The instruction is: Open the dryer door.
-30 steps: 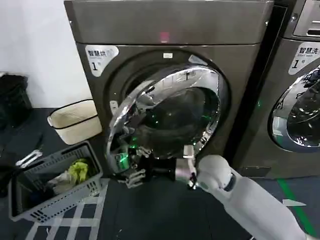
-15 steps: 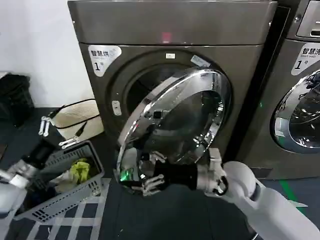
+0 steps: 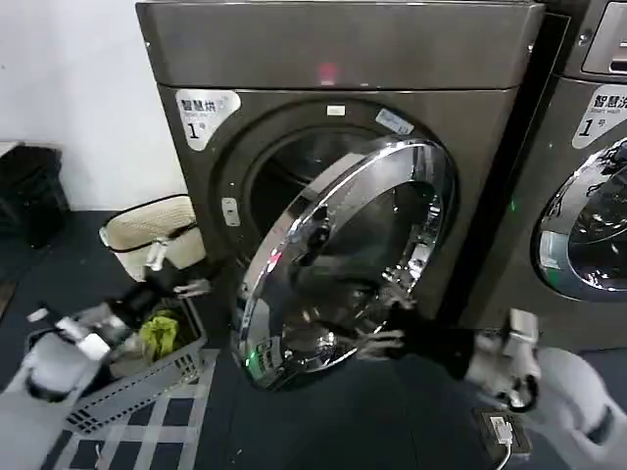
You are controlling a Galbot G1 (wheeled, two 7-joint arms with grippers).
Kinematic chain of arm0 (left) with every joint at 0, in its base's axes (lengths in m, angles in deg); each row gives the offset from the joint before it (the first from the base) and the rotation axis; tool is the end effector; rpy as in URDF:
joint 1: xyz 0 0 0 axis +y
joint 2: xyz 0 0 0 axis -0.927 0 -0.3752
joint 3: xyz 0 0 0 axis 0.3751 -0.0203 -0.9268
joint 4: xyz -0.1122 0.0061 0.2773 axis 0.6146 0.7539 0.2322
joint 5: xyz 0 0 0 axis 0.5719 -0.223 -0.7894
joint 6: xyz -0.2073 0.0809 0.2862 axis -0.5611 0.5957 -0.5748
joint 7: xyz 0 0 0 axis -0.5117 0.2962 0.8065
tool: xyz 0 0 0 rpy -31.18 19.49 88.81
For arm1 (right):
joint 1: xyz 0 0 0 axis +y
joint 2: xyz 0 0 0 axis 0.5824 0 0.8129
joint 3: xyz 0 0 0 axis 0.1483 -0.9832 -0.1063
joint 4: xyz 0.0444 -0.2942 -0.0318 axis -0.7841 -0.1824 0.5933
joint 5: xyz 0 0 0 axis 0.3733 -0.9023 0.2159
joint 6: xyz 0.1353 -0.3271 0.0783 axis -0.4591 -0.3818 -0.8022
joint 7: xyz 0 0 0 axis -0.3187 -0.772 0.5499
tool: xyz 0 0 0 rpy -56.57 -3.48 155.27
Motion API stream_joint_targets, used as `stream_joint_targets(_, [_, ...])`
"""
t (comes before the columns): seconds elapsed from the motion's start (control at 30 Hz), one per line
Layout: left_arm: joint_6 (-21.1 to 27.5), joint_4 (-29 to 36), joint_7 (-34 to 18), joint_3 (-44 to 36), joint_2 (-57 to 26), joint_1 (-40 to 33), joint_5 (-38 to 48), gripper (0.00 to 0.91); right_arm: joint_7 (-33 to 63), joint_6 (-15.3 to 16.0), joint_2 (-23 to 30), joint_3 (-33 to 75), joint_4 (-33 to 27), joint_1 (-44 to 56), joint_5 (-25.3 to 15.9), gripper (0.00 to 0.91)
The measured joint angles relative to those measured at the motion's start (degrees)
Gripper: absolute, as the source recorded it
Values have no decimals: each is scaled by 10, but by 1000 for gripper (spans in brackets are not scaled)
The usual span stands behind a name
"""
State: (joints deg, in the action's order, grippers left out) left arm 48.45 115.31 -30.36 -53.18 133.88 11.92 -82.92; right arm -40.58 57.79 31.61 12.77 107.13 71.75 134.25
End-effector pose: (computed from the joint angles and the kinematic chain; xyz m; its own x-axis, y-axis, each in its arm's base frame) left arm 0.3871 0.1257 -0.1675 -0.5775 0.7538 -0.3135 0.2964 0.5514 0.7798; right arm 0.2579 -0.0845 -0.0842 -0.6340 -0.7732 -0.0148 -0.7680 0.6318 -0.1049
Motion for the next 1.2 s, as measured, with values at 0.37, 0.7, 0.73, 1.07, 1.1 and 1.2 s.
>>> stream_joint_targets(0.37, [-48,-42,8,-122,31,-98,6,907,115,-32,164,299,53,283,-115,907])
stream_joint_targets(0.7, [-81,-61,6,-238,71,-173,4,907,182,-19,337,490,7,335,-208,907])
stream_joint_targets(0.73, [-82,-62,6,-247,75,-179,4,907,190,-21,349,506,0,332,-215,907])
stream_joint_targets(1.07, [-85,-85,2,-343,133,-248,8,907,301,-49,451,652,-93,304,-260,907])
stream_joint_targets(1.1, [-85,-88,1,-352,140,-255,8,907,319,-59,458,667,-104,303,-270,907])
stream_joint_targets(1.2, [-82,-100,1,-378,163,-278,7,907,377,-70,477,703,-131,294,-311,907])
